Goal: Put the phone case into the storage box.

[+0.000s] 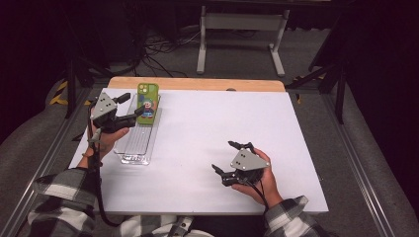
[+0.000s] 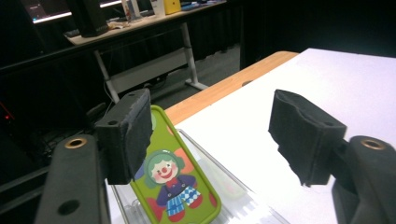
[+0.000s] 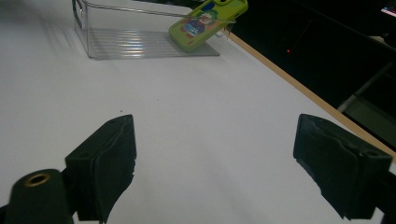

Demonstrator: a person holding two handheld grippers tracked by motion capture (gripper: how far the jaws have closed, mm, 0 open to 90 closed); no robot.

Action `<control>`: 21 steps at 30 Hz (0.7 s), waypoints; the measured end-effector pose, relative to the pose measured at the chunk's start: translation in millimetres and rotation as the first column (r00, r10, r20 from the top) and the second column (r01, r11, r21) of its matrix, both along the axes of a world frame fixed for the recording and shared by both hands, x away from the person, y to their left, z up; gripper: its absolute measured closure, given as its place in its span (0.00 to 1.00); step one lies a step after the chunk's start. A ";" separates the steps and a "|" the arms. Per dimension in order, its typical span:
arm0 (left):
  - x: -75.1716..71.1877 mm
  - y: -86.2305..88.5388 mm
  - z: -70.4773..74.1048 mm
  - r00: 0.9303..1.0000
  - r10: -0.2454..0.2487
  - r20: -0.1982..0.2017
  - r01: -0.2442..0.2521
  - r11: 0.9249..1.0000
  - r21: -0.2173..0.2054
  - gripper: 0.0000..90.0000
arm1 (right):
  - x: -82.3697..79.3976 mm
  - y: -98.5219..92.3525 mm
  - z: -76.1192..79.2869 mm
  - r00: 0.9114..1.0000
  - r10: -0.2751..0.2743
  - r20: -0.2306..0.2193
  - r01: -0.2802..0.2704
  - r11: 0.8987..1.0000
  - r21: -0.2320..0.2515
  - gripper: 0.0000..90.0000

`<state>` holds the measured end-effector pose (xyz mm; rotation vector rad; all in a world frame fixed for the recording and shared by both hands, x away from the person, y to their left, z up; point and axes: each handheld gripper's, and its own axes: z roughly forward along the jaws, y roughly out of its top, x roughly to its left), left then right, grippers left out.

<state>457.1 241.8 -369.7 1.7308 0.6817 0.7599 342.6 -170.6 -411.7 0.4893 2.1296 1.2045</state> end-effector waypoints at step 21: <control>-25.1 -2.7 5.4 0.999 -0.028 0.042 0.029 0.999 -0.035 0.19 | -0.1 -3.9 2.8 1.000 -0.007 0.009 0.007 1.000 0.014 0.15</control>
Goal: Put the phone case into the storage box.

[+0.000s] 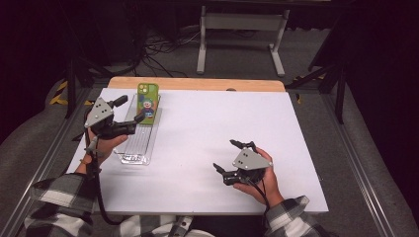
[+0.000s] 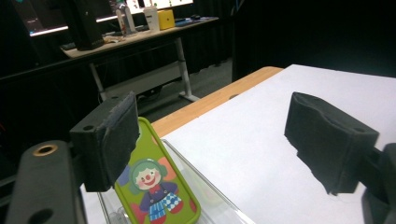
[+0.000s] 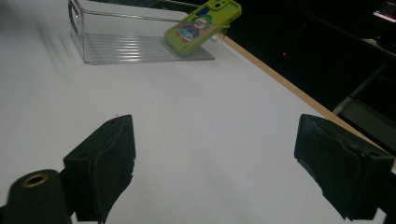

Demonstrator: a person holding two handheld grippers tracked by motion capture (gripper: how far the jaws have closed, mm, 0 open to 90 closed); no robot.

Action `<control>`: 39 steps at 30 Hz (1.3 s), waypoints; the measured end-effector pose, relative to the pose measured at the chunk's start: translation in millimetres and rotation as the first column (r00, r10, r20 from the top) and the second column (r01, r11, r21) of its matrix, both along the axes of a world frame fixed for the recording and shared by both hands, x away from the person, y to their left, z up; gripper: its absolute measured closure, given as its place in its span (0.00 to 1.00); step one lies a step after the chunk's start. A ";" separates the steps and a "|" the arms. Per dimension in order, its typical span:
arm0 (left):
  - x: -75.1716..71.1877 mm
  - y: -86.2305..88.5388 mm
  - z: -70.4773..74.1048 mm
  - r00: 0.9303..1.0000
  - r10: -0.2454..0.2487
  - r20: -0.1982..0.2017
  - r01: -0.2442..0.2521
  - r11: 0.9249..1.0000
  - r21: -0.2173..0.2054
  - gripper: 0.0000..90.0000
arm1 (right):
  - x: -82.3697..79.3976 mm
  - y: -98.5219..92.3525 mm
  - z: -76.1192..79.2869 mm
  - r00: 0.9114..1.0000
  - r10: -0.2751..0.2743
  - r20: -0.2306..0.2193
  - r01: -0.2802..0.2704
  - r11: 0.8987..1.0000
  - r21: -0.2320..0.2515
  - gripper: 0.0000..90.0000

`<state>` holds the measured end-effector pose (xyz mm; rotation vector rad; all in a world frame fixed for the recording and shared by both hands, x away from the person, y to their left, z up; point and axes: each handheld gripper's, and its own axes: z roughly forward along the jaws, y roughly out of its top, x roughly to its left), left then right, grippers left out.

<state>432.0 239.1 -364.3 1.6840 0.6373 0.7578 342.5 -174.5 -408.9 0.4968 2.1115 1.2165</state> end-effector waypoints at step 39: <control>-39.9 -12.0 -5.9 0.997 -0.077 0.029 0.078 0.997 -0.022 0.07 | -7.7 0.8 7.2 1.000 0.013 0.023 -0.013 1.000 0.019 0.14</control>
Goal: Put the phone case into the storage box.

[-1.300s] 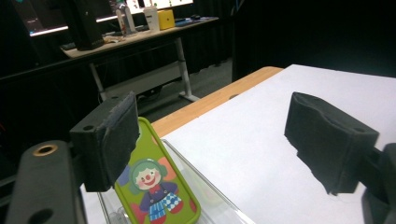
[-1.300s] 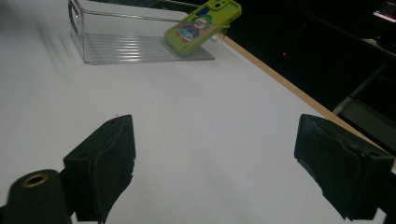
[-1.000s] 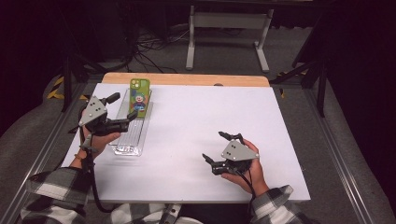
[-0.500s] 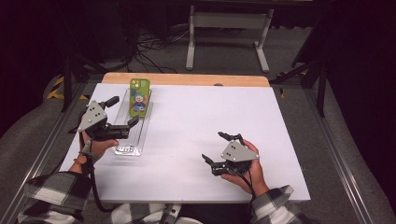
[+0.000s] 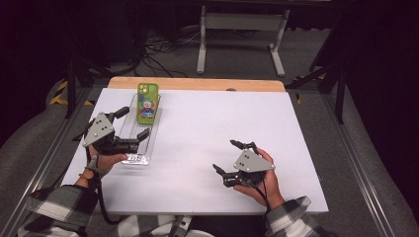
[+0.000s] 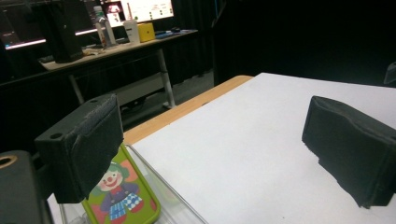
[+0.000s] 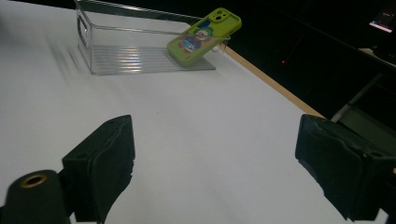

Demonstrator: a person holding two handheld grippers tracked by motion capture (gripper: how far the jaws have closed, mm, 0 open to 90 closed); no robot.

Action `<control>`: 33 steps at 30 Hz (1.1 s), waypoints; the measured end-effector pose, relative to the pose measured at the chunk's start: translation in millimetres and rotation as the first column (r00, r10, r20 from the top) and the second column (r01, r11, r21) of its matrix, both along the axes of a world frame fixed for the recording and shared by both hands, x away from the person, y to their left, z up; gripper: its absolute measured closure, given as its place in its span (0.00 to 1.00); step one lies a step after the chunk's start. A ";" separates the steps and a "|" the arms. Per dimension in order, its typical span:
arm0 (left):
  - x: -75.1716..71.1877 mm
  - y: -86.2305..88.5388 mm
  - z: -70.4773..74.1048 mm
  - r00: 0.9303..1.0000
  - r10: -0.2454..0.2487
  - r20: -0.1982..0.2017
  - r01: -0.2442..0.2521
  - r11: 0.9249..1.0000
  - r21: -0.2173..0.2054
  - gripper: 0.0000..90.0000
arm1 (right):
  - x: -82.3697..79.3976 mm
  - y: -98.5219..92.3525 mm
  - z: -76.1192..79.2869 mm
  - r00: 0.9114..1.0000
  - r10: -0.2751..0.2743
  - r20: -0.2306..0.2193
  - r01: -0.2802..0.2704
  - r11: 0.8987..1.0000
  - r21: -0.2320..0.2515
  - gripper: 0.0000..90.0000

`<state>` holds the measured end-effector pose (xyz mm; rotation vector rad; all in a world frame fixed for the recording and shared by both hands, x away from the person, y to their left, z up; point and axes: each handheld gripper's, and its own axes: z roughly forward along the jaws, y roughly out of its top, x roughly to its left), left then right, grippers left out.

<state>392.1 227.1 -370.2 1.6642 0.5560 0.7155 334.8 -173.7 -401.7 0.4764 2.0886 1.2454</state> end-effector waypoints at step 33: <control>-27.9 -23.4 -9.6 0.996 -0.080 0.048 0.079 0.997 0.027 0.05 | -5.8 -0.3 5.2 0.999 -0.032 0.027 0.031 0.999 0.022 0.08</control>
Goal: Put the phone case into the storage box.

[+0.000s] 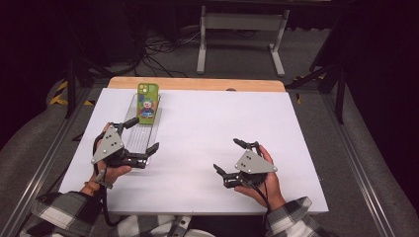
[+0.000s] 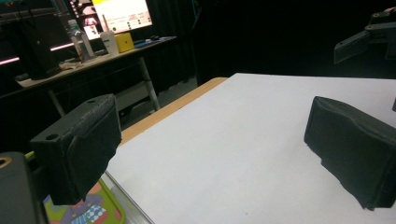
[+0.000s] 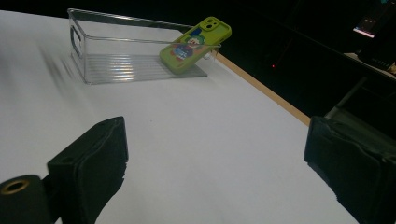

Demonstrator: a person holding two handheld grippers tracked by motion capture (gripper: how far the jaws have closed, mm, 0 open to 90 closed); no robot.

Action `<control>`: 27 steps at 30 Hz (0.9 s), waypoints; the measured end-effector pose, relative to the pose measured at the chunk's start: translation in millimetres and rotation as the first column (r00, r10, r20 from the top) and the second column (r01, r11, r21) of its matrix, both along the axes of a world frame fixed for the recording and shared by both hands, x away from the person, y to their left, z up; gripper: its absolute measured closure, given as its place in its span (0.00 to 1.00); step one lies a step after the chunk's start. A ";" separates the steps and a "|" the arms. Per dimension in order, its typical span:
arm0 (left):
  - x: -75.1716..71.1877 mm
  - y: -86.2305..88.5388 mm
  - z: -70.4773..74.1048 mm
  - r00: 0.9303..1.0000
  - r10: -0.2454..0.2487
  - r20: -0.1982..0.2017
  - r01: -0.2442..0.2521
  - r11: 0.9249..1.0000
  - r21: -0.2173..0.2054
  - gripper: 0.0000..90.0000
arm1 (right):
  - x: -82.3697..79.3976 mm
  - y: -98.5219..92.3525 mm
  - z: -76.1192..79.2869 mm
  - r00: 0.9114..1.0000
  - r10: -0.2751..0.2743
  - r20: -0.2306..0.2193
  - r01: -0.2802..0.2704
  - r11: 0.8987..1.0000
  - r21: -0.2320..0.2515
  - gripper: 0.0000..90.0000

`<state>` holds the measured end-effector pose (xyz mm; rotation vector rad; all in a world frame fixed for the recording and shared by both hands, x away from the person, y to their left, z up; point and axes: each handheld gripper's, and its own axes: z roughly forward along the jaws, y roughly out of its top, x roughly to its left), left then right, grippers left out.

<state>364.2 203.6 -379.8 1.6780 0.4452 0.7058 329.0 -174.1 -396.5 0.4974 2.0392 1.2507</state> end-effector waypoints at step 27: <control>-16.3 -17.8 -26.5 0.998 -0.041 -0.044 0.044 0.996 0.081 0.05 | -7.8 -6.6 -1.1 0.999 -0.040 0.018 0.040 0.999 -0.016 0.07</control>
